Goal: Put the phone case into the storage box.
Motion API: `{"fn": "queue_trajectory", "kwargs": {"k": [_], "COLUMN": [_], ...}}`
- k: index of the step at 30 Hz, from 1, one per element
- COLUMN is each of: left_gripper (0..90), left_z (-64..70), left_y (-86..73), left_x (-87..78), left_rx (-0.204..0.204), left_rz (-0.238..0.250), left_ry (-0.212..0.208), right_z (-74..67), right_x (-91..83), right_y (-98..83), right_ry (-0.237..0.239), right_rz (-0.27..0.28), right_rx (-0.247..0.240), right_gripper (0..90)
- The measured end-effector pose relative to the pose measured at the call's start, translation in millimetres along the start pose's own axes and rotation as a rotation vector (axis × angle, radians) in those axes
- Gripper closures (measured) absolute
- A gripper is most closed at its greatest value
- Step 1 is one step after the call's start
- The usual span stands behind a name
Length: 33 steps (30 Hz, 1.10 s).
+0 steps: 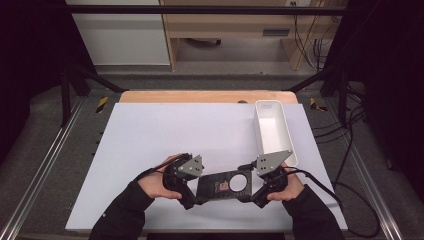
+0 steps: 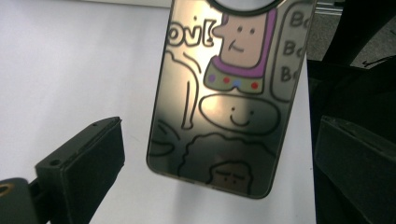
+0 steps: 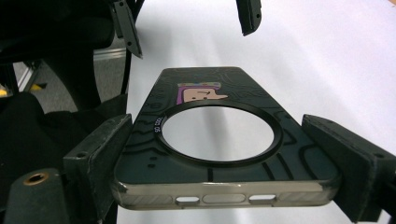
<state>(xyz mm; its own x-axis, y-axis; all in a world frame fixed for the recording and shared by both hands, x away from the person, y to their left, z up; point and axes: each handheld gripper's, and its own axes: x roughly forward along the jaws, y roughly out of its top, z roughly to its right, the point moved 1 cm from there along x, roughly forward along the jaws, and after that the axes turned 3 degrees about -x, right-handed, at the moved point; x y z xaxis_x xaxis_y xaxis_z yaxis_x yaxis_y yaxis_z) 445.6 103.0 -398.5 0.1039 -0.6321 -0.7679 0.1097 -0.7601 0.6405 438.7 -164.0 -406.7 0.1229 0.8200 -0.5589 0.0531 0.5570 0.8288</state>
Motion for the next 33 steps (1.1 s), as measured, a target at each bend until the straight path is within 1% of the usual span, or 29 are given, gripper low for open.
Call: {"fn": "queue_trajectory", "kwargs": {"k": [2, 7, 16, 24, 27, 31, 33], "left_gripper": [1.1, 0.9, 0.0, 0.0, 0.0, 0.0, 0.0], "left_z": [0.7, 2.2, 3.1, 4.5, 4.1, 4.0, 4.4], "left_y": [-1.3, -2.2, 0.1, 4.9, 6.2, 7.7, 8.9], "left_x": [-0.4, -0.4, 5.3, 11.2, 14.1, 19.2, 22.0], "left_rx": [-0.001, -0.002, -0.007, -0.009, -0.007, -0.009, -0.005], "left_rz": [0.000, -0.004, -0.039, -0.060, -0.076, -0.087, -0.092], "left_ry": [0.008, 0.009, 0.009, 0.004, 0.008, 0.002, 0.000], "right_z": [0.1, 0.8, 1.7, 2.2, 2.4, 3.3, 4.3], "right_x": [-1.9, -4.5, -3.4, 2.0, 4.7, 7.9, 9.2], "right_y": [5.2, 19.5, 41.4, 52.5, 56.7, 62.4, 65.6], "right_ry": [0.002, 0.008, 0.030, 0.049, 0.055, 0.056, 0.059], "right_rz": [-0.021, -0.089, -0.235, -0.309, -0.327, -0.360, -0.368], "right_rx": [-0.007, -0.030, -0.056, -0.066, -0.075, -0.080, -0.084], "right_gripper": [12.4, 12.4, 12.3, 12.3, 12.4, 12.3, 12.3]}}
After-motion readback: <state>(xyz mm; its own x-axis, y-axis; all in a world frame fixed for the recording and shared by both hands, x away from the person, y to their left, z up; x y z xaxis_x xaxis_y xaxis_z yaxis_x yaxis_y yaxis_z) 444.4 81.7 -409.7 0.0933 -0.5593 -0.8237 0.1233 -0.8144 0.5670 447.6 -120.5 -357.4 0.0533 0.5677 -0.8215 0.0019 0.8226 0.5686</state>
